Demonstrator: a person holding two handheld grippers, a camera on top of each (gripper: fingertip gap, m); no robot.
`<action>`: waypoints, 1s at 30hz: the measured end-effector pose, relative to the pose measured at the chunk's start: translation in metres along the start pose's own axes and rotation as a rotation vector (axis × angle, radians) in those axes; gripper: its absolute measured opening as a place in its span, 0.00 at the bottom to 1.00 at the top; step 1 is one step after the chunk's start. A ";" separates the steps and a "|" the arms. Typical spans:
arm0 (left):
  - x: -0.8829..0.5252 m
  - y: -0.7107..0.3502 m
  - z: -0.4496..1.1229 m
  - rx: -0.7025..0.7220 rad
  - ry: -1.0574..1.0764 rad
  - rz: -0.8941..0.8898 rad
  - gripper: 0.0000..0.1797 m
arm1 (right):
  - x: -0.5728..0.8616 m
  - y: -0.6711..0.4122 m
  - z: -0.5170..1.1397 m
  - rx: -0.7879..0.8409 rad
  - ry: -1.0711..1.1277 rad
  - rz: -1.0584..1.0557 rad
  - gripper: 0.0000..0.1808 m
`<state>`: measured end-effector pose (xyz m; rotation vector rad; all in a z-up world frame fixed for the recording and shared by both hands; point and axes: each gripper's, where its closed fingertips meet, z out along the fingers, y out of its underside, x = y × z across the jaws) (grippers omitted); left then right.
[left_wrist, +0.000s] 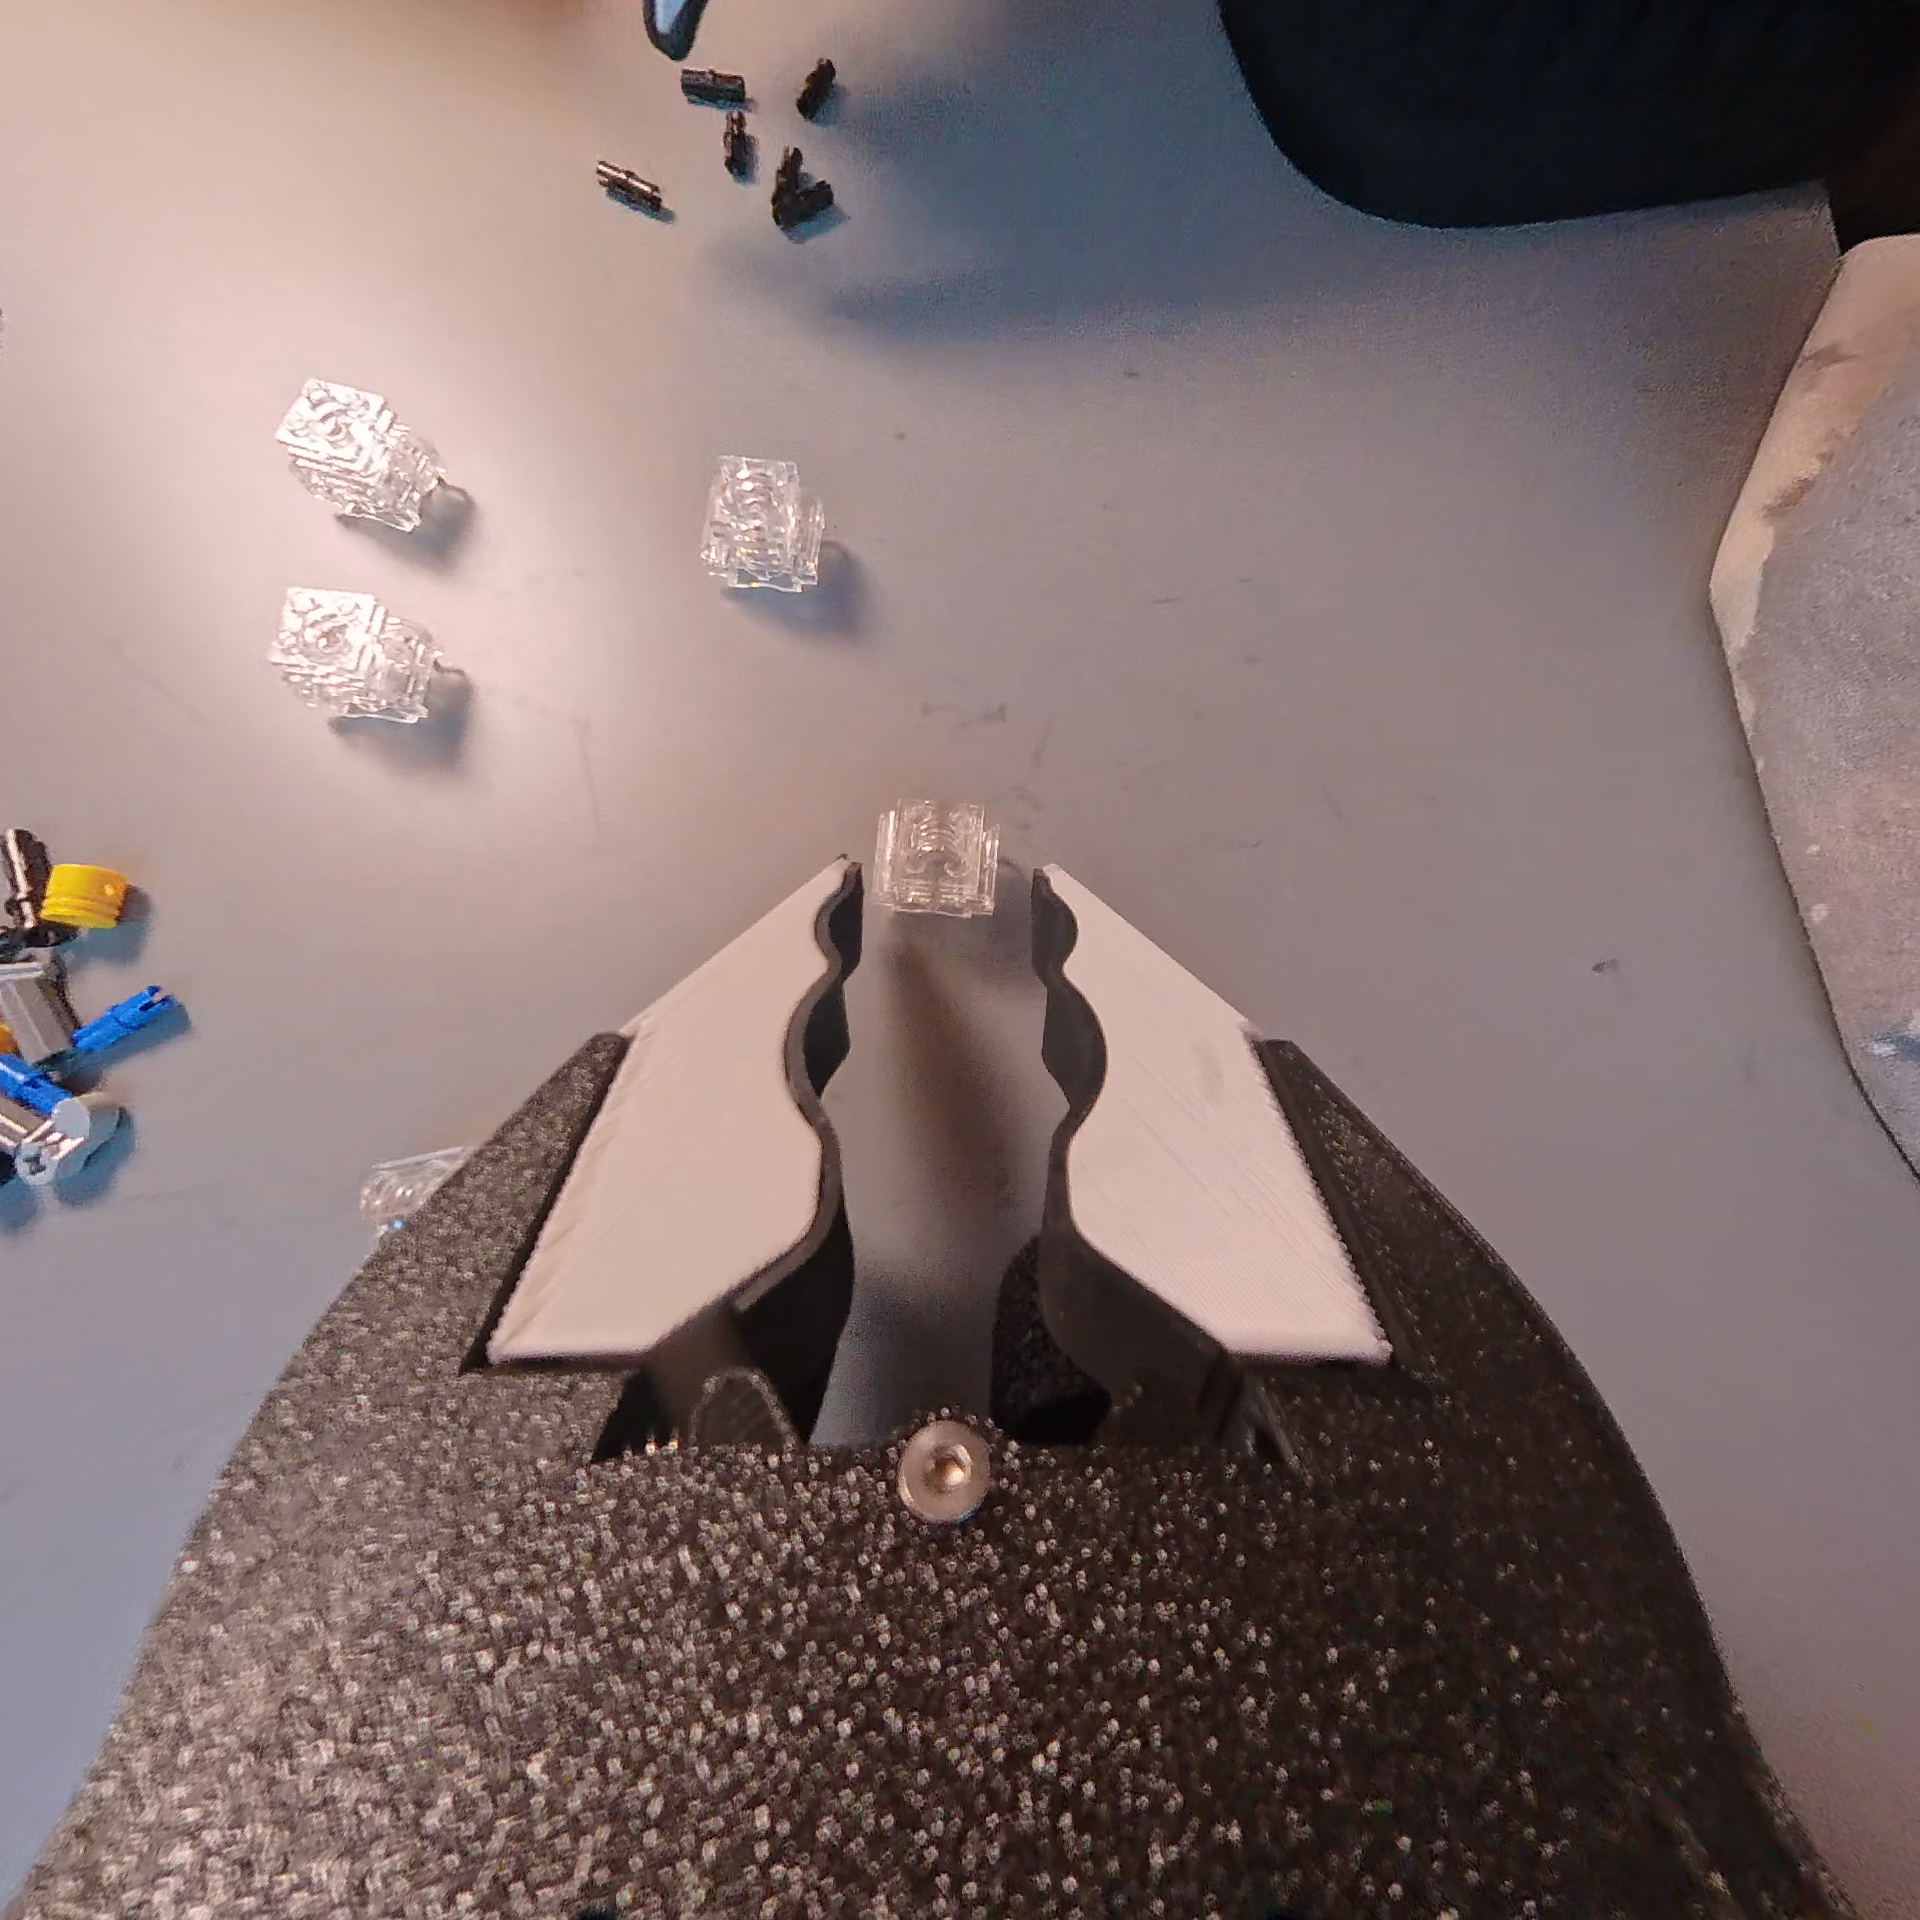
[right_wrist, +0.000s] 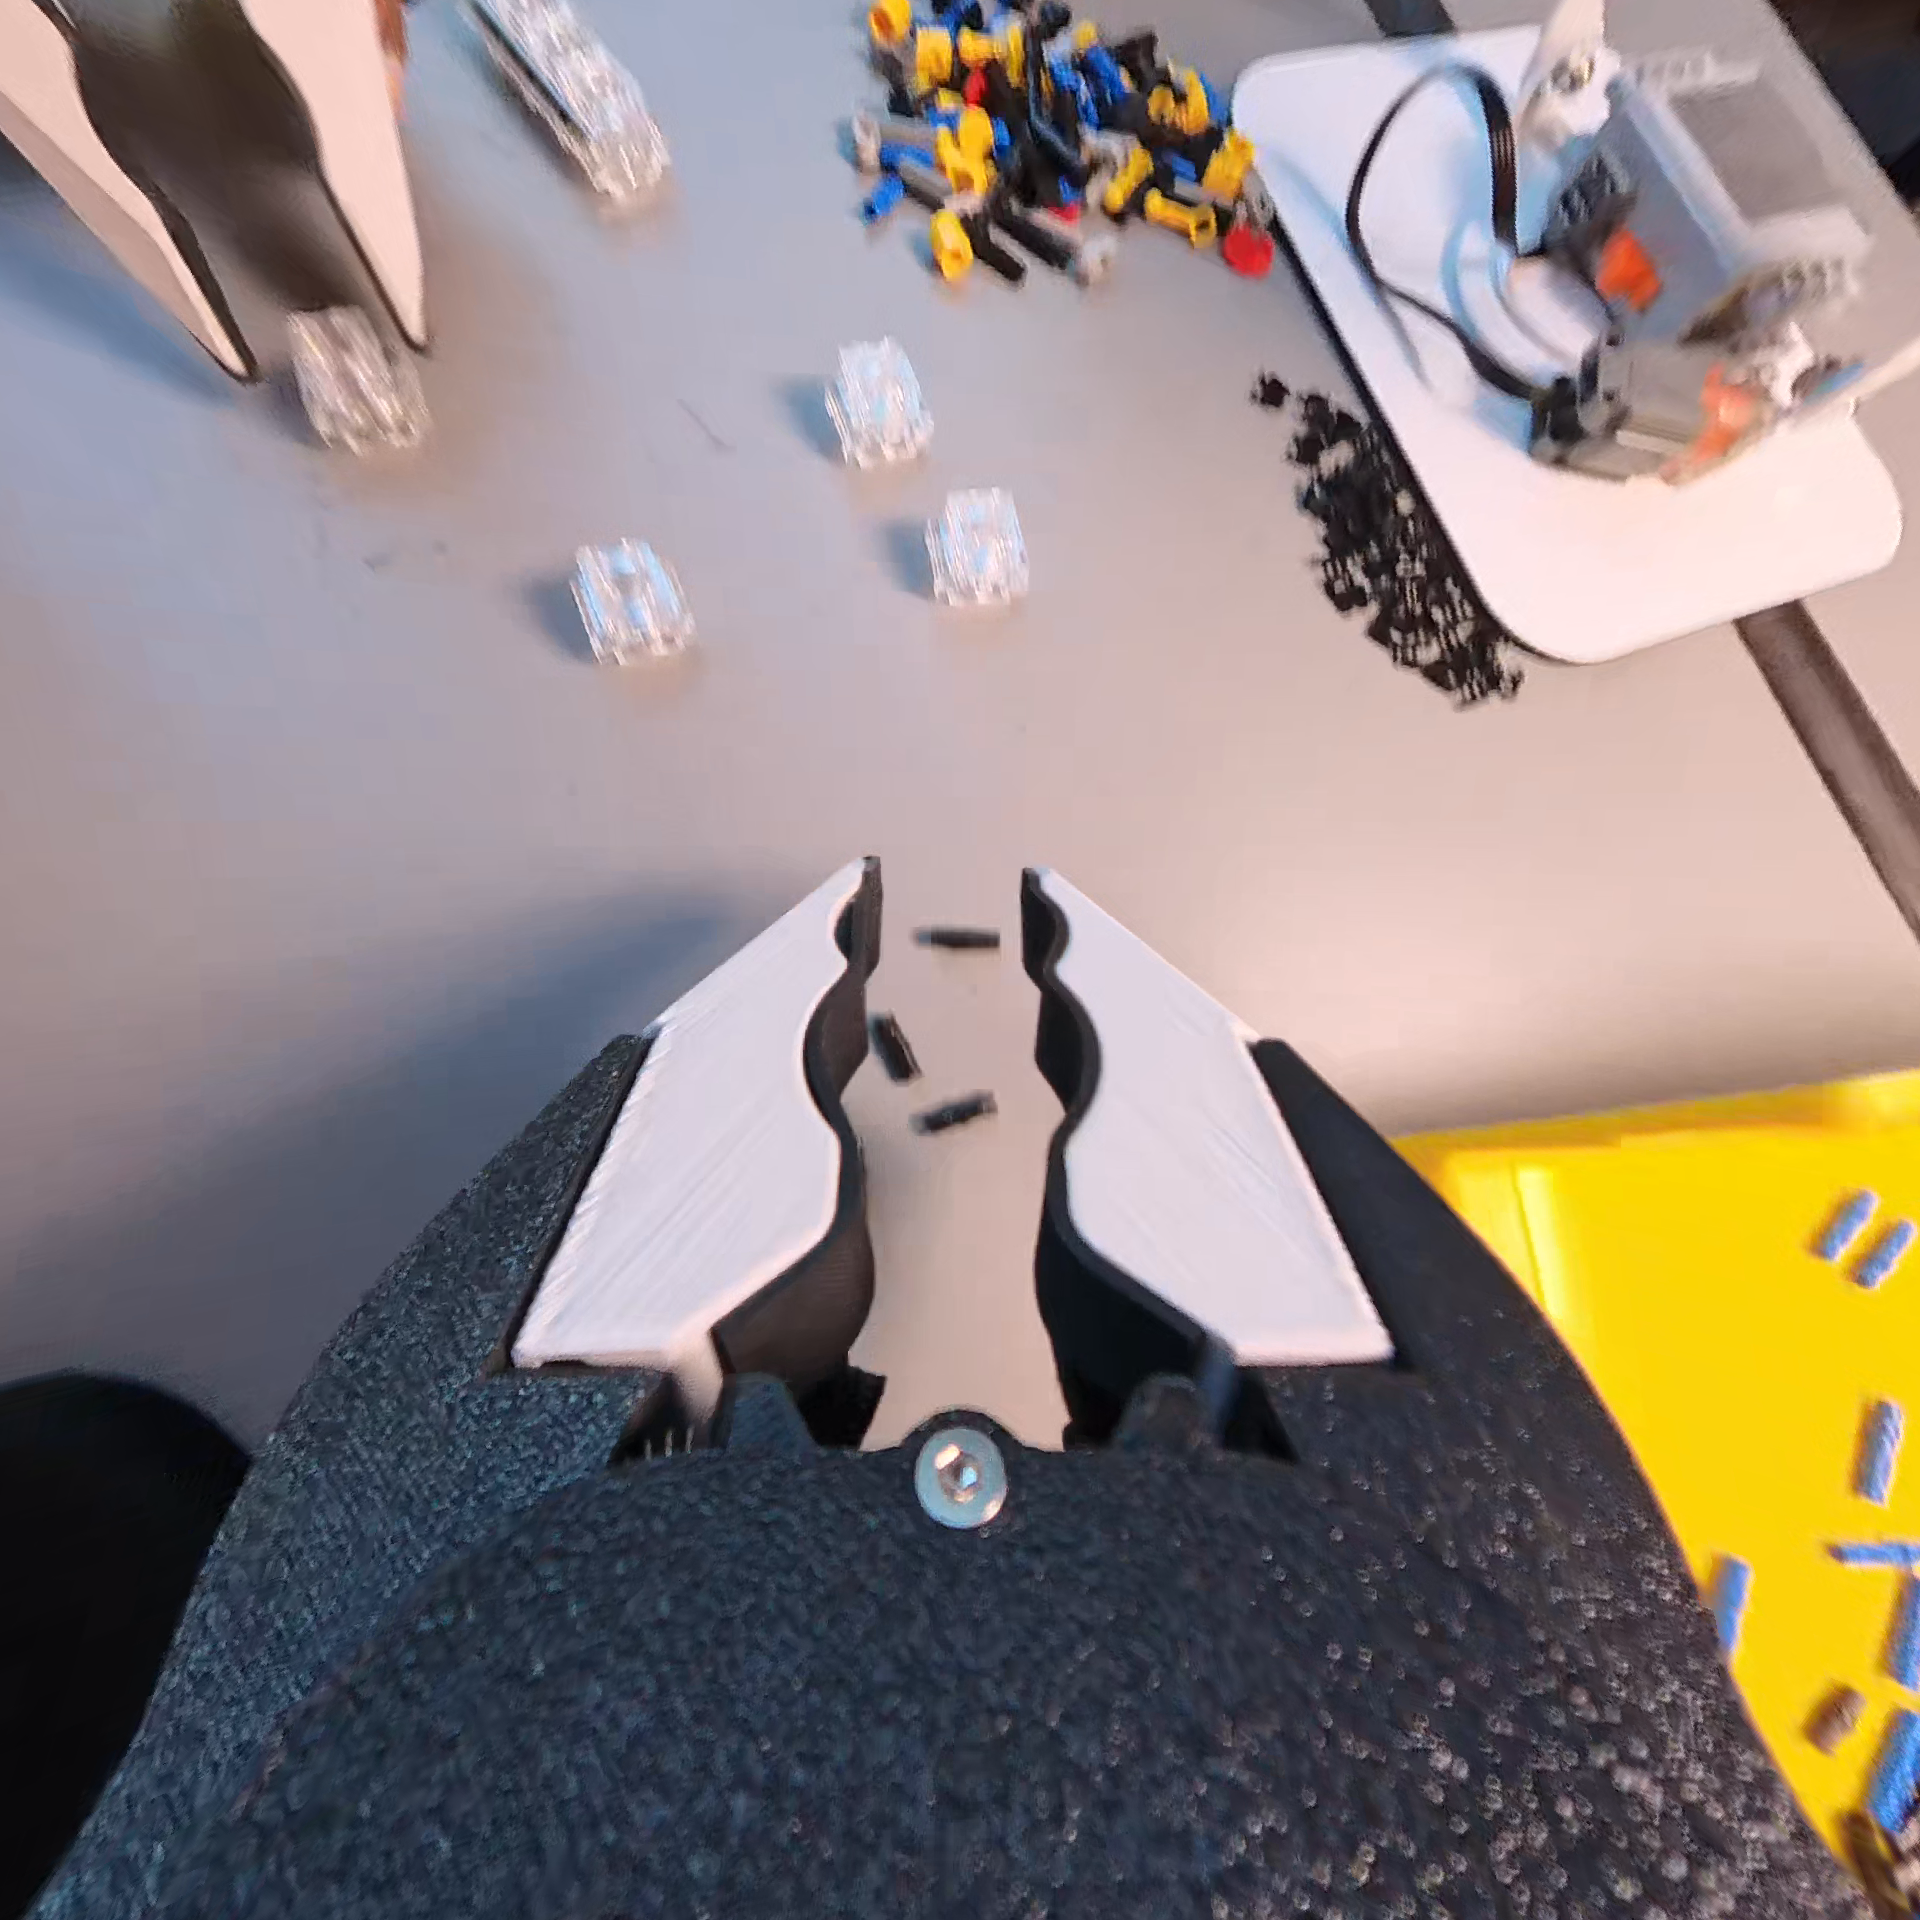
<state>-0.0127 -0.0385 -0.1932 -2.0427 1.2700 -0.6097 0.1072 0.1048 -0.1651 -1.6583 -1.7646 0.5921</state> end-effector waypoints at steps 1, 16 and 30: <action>0.001 0.000 0.001 0.000 0.006 0.000 0.15 | 0.002 0.009 -0.002 -0.026 0.006 0.003 0.12; 0.006 0.007 0.004 -0.026 0.039 0.007 0.13 | -0.007 0.028 0.024 -0.092 -0.055 0.016 0.08; -0.030 -0.069 -0.030 0.494 0.027 -0.381 0.14 | -0.058 -0.094 0.013 0.363 -0.040 -0.244 0.08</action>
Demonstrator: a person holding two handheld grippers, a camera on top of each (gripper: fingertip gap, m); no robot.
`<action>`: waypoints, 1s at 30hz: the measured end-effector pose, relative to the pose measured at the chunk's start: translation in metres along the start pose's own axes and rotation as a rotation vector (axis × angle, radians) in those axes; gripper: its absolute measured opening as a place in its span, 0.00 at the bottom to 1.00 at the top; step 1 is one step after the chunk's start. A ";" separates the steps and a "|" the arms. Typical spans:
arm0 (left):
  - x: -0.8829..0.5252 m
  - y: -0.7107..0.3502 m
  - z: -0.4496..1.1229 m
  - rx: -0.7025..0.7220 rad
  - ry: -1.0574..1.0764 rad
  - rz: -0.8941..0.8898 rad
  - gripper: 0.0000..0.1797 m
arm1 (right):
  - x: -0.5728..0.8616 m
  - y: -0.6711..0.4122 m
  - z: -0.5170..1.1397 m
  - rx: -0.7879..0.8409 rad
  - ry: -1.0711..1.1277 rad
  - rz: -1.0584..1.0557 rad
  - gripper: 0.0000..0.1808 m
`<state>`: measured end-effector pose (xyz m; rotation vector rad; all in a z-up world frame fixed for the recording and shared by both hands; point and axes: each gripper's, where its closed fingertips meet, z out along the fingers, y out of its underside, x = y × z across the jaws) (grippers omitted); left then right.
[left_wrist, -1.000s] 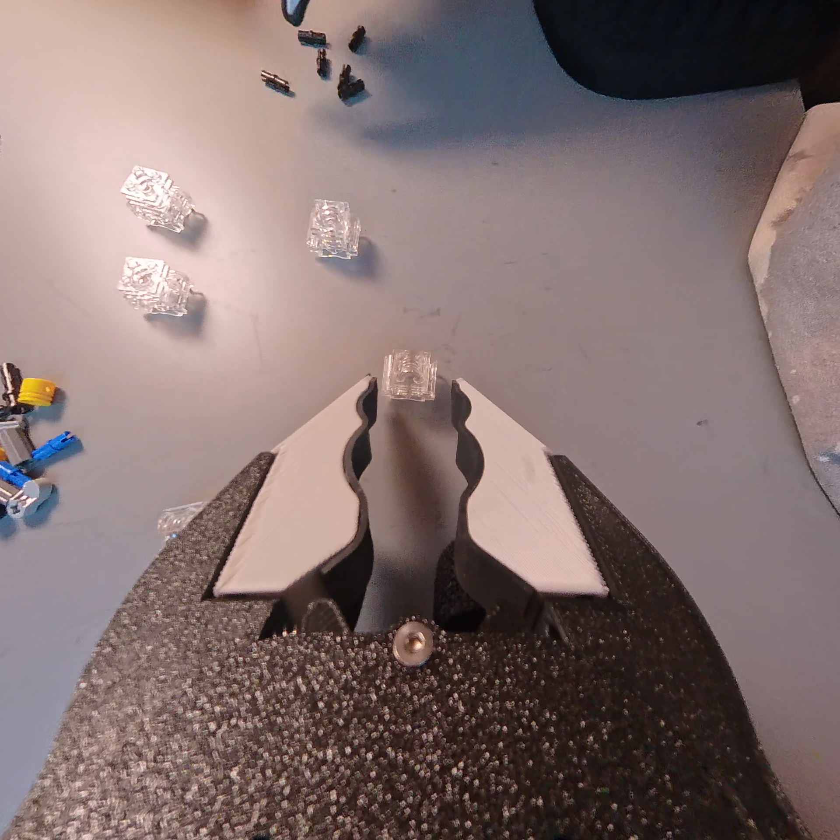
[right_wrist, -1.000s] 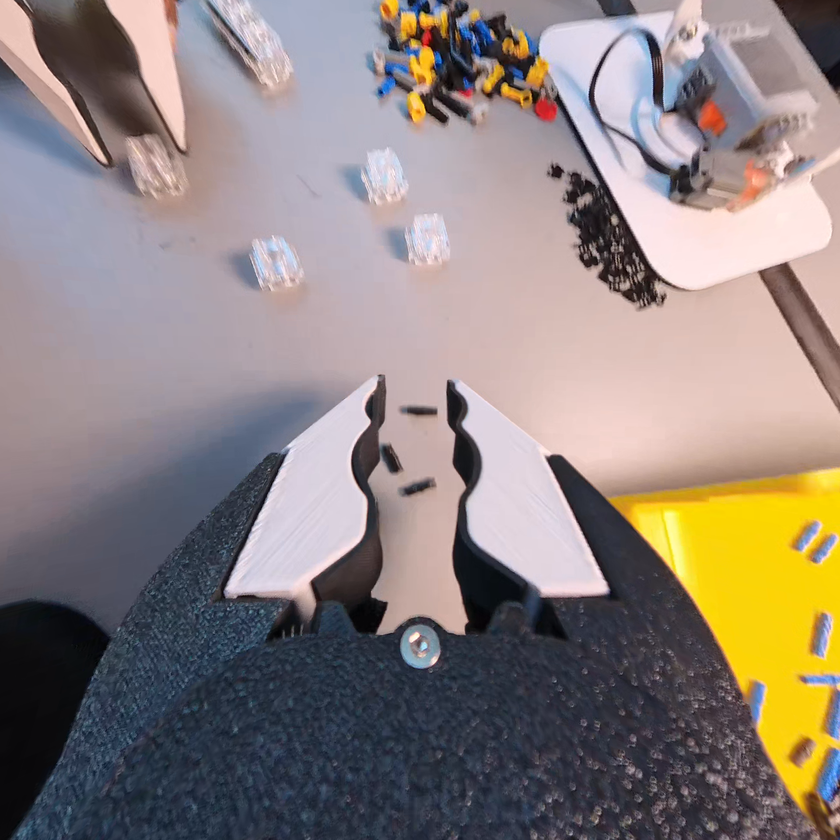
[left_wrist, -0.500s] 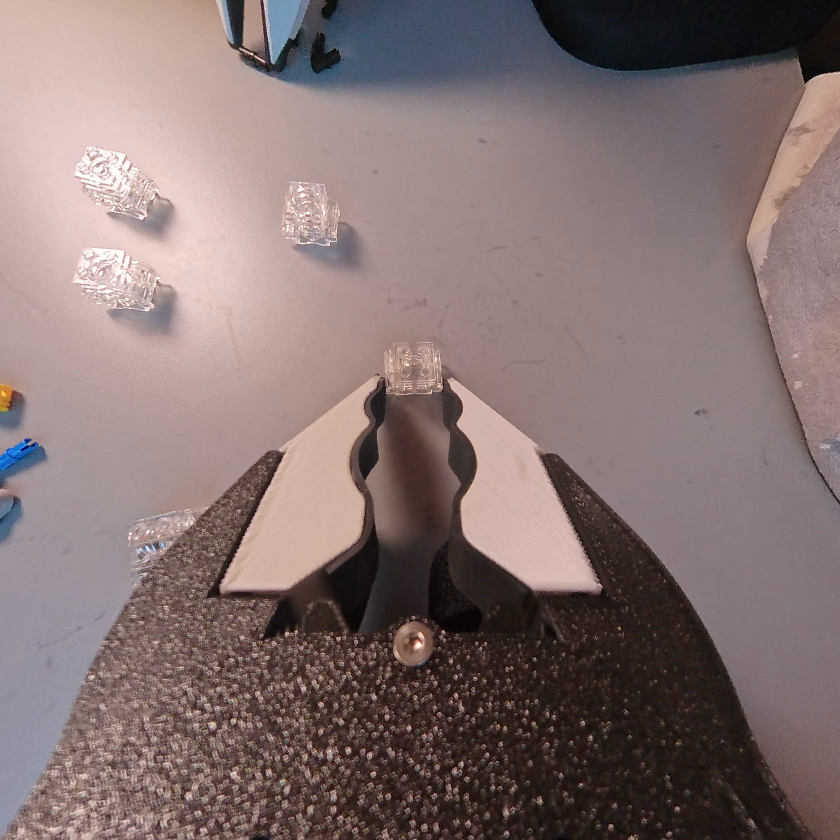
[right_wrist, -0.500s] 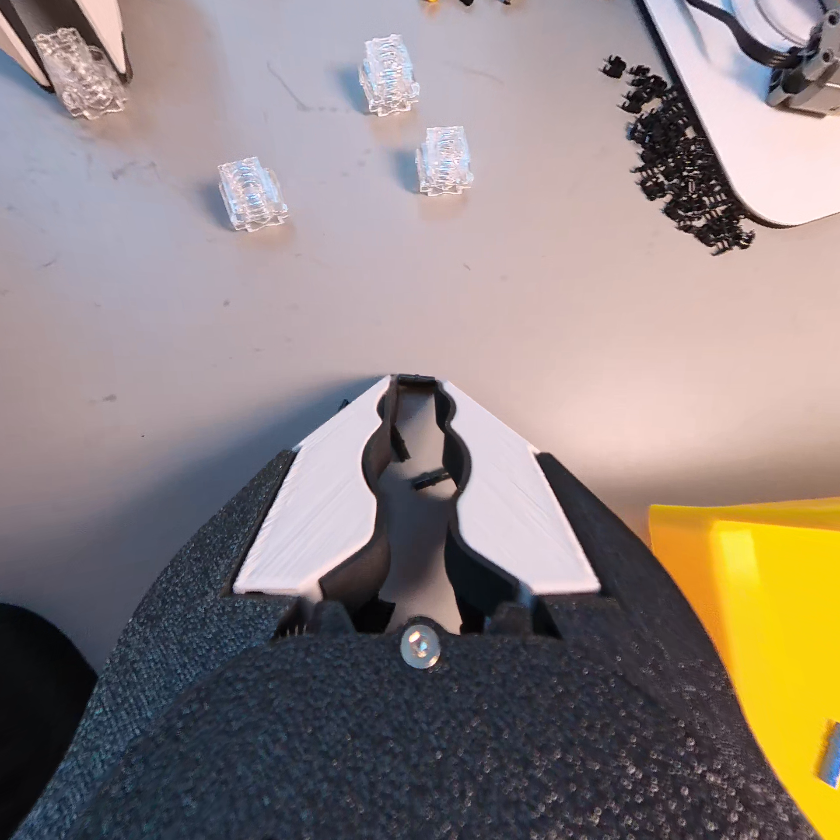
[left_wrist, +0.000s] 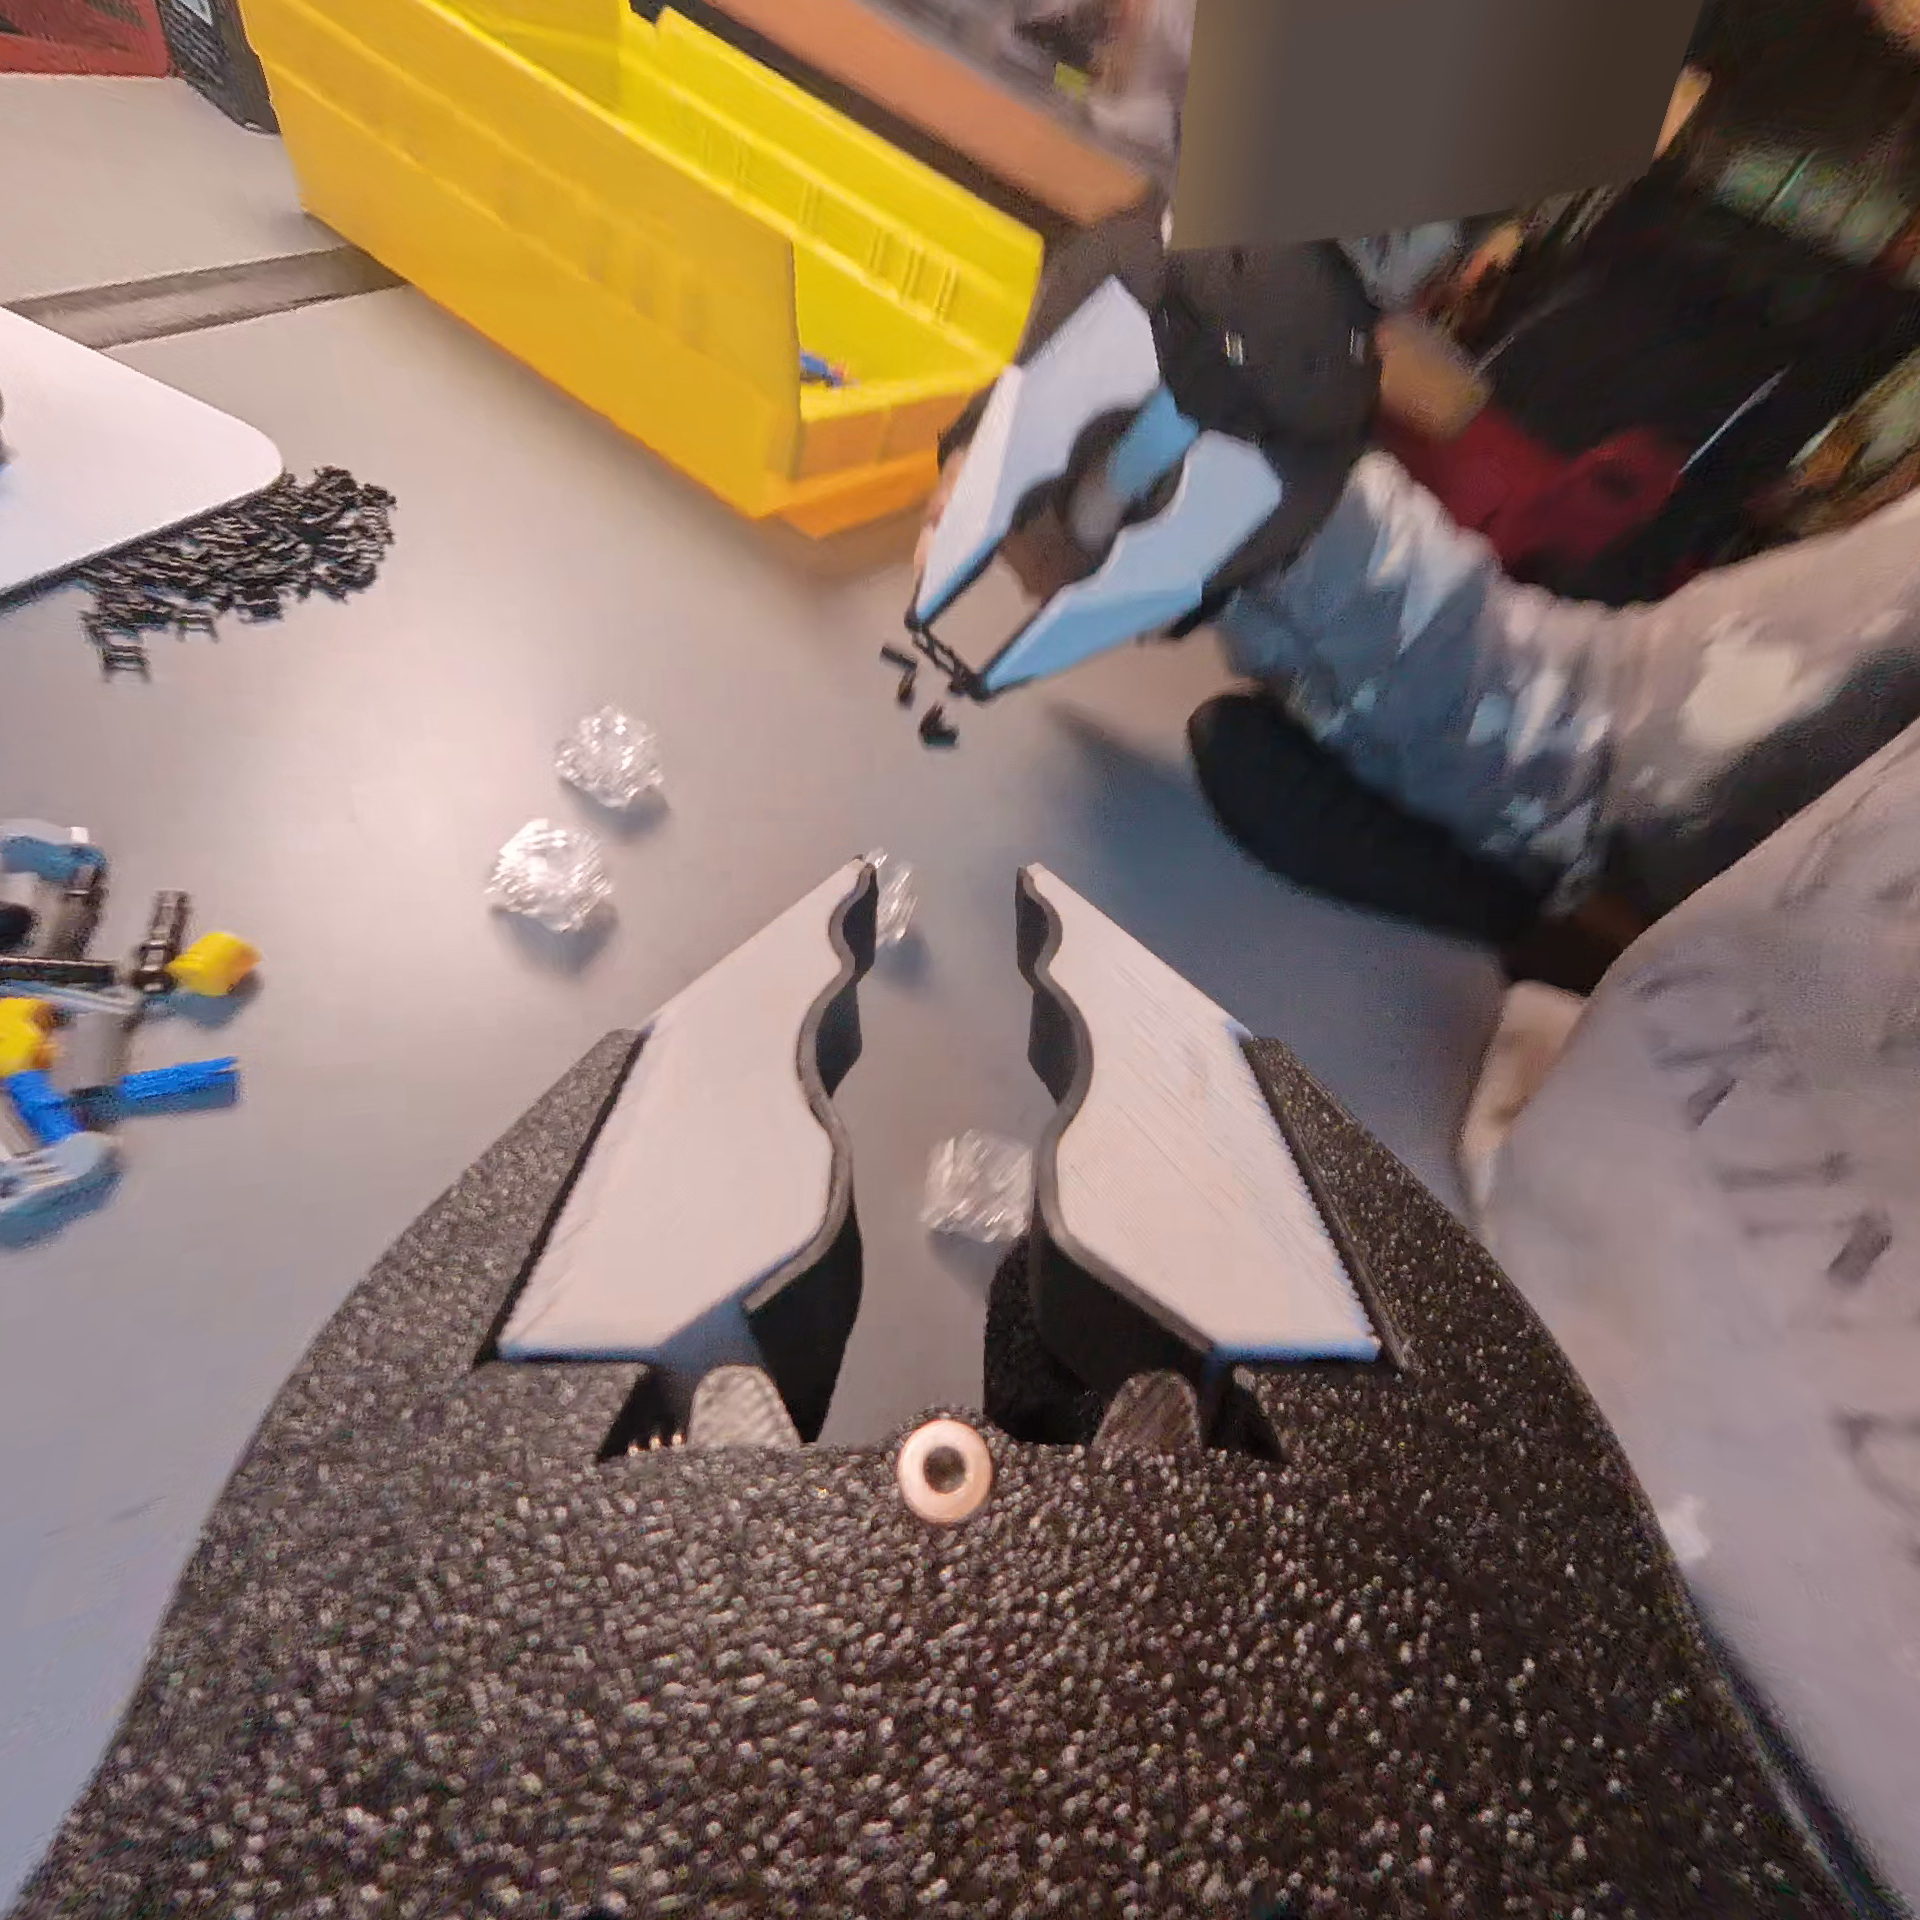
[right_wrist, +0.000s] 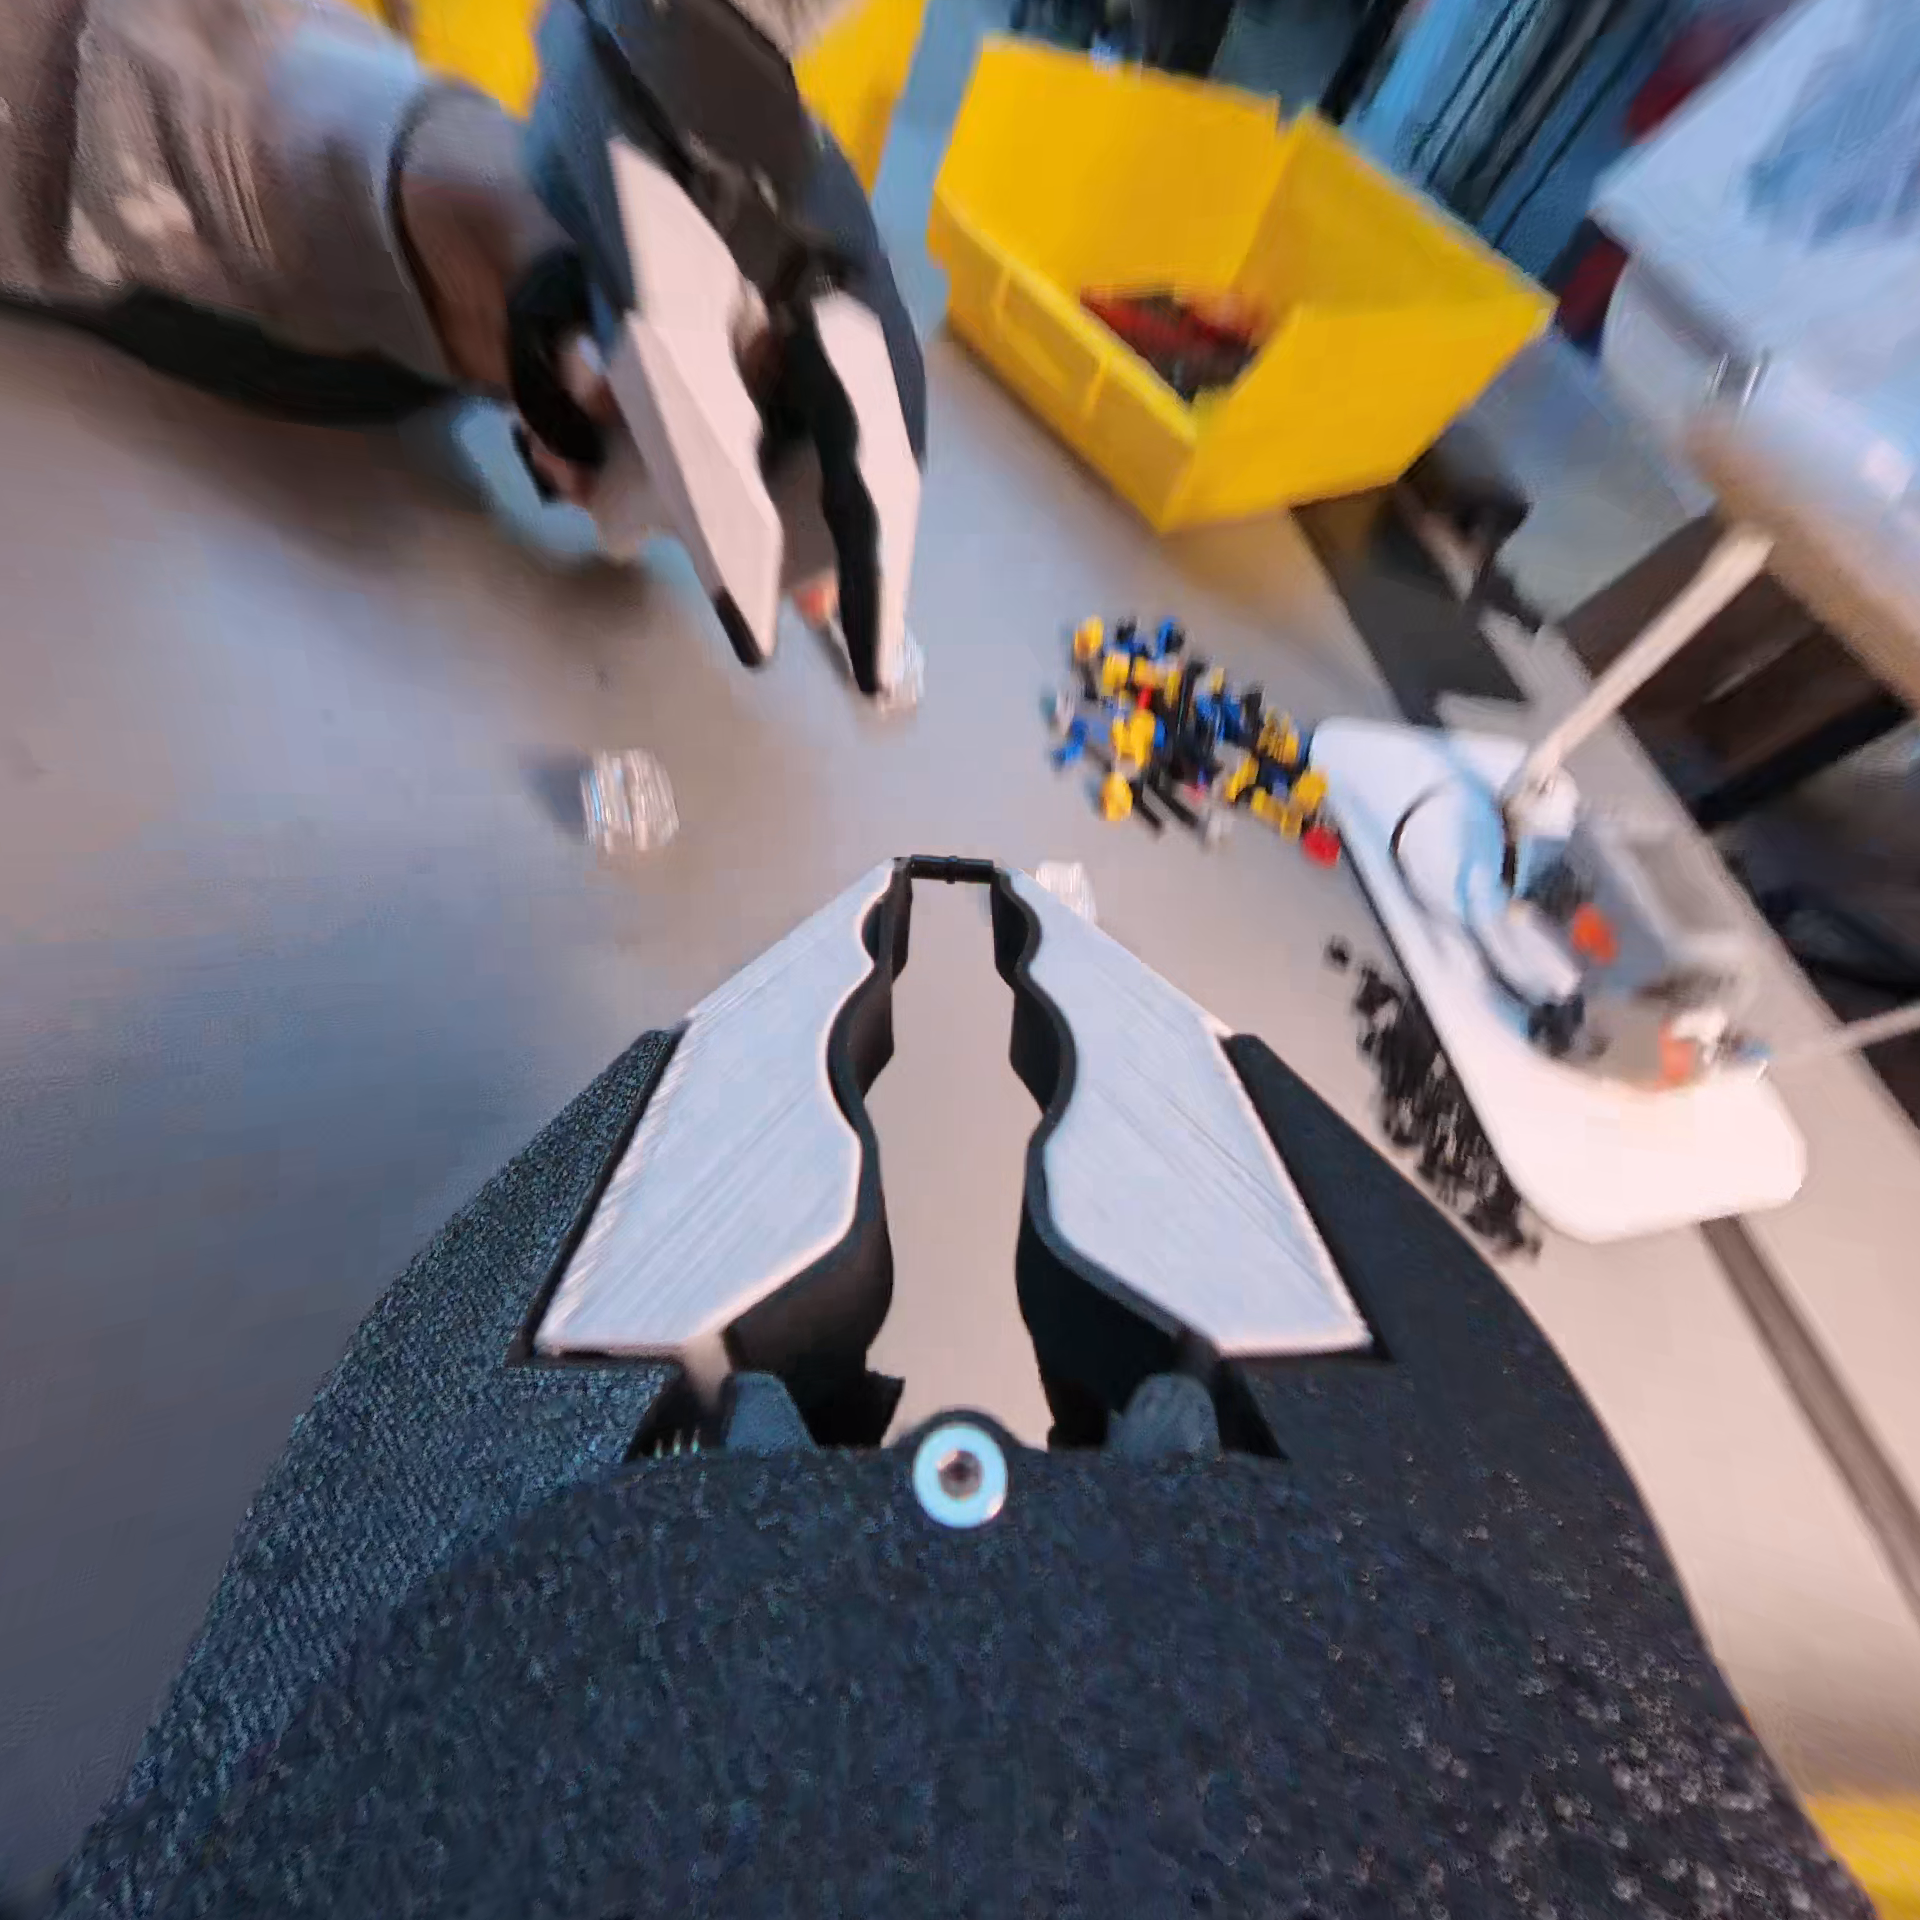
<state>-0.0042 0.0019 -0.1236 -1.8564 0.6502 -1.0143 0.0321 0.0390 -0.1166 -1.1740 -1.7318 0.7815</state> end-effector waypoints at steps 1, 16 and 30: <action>0.005 -0.010 0.001 0.068 0.048 -0.086 0.14 | -0.004 -0.015 0.006 0.042 0.017 -0.044 0.08; 0.031 -0.043 -0.016 0.295 0.326 -0.383 0.02 | -0.018 -0.070 0.020 0.166 0.234 -0.291 0.08; 0.032 0.023 -0.005 -0.221 0.044 0.318 0.01 | -0.069 -0.036 0.023 0.059 -0.210 -0.117 0.12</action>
